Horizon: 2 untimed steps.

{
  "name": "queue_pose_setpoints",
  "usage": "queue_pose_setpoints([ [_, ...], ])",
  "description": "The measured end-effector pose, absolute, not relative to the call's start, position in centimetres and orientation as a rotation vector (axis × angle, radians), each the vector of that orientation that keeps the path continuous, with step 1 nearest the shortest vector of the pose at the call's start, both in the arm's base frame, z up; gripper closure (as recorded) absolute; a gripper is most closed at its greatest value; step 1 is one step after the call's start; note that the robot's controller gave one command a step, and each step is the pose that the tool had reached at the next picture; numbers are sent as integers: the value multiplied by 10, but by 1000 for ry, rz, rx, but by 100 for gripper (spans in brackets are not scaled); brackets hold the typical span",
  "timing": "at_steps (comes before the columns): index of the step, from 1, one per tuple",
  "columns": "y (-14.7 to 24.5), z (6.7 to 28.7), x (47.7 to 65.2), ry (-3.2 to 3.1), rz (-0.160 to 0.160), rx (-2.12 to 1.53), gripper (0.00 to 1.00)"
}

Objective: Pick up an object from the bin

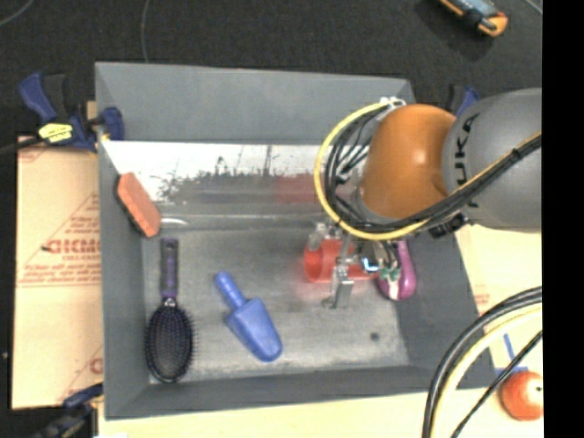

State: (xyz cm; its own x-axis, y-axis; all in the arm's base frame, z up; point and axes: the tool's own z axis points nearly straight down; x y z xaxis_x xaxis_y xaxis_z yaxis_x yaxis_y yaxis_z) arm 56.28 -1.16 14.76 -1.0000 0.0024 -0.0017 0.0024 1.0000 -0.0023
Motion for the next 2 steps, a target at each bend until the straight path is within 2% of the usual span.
queue_pose_setpoints([
  [1, -12, 148, 563, 3140, -4, 4, 100],
  [2, -12, 148, 563, 3140, -4, 4, 100],
])
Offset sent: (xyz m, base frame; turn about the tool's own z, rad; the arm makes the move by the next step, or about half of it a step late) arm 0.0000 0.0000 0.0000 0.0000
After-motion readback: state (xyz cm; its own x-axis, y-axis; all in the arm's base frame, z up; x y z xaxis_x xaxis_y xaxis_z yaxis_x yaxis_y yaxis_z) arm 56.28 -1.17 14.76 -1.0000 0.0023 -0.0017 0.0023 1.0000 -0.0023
